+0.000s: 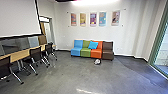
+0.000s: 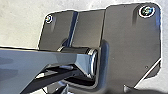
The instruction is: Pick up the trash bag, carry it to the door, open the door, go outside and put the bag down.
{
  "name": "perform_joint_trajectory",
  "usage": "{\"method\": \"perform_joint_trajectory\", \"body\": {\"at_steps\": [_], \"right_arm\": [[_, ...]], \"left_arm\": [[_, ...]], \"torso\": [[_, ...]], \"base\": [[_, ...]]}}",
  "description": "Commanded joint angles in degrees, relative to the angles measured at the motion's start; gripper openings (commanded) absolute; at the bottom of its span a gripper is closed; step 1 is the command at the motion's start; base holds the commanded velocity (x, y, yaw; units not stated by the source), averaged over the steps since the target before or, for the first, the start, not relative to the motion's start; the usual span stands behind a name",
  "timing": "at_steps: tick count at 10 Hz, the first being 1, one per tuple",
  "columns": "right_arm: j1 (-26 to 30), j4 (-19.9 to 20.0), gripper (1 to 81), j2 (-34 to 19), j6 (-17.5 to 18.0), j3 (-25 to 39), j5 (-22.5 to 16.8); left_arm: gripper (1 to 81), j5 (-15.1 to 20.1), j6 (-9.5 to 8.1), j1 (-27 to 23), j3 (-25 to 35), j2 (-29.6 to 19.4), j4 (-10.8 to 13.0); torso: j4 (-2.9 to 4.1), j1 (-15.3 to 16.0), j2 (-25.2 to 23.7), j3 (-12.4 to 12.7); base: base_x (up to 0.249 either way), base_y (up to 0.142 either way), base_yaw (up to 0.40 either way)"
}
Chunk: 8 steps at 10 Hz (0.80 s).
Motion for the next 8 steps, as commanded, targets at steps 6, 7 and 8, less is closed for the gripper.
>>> {"method": "perform_joint_trajectory", "body": {"at_steps": [6,7,8], "right_arm": [[2.26,-1.40,81.1,0.49,-0.66,0.64,-2.96],[2.17,-1.40,81.1,0.49,-0.66,0.64,-2.96],[2.08,-1.31,81.1,0.58,-0.66,0.64,-2.97]], "left_arm": [[81.1,2.82,0.20,-3.21,0.34,0.46,0.33],[81.1,2.82,0.20,-3.21,0.34,0.37,0.33],[81.1,2.82,0.20,-3.21,0.34,0.46,0.33]], "torso": [[0.00,0.02,0.00,-0.02],[0.00,0.02,0.00,-0.02],[0.00,0.00,0.00,0.00]], "base": [[0.175,0.000,0.000],[0.166,0.000,0.000],[0.166,0.000,0.000]]}}
